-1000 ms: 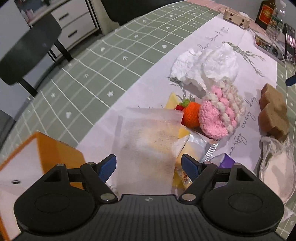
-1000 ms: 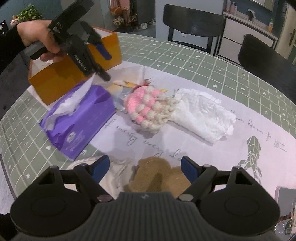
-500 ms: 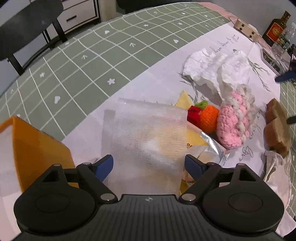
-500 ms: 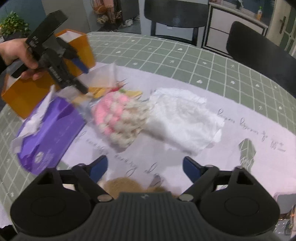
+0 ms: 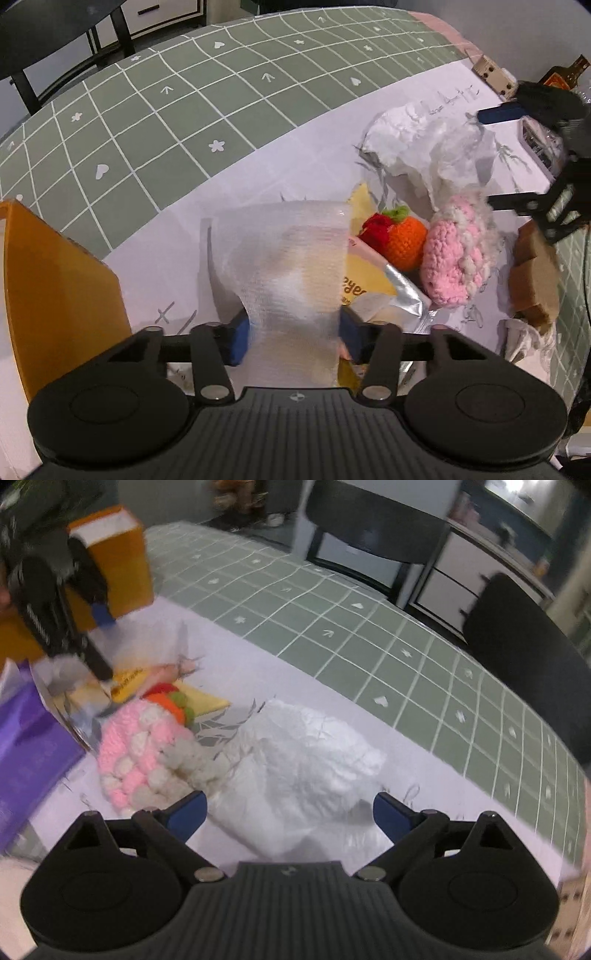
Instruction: Organize soft objects
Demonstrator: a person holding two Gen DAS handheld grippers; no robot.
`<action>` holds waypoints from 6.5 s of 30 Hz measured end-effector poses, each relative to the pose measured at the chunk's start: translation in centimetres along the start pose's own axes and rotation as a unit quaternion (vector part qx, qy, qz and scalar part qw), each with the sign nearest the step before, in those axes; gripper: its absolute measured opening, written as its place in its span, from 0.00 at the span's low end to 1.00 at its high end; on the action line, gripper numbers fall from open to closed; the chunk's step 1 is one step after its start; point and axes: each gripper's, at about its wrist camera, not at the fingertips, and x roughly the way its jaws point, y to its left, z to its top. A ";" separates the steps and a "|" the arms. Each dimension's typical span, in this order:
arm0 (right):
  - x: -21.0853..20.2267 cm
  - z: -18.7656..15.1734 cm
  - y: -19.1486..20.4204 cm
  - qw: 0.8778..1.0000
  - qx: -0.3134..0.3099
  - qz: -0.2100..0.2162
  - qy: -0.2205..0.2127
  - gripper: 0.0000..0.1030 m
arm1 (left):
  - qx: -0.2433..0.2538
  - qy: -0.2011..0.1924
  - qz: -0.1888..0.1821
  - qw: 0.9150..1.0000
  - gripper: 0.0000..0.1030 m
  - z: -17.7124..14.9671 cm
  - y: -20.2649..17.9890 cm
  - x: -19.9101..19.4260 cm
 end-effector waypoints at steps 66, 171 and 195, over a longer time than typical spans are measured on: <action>-28.4 2.1 6.0 0.991 -0.005 -0.120 -0.064 0.05 | 0.022 -0.171 0.087 0.981 0.07 -9.3 -10.1 -18.5; 4.5 26.7 26.6 0.992 -0.099 0.080 0.022 0.52 | -0.142 -0.112 0.138 0.974 0.61 -14.6 11.9 -13.9; -11.7 21.8 28.6 0.985 -0.137 0.075 -0.073 0.59 | -0.086 -0.172 0.183 0.964 0.65 -16.3 0.4 -23.3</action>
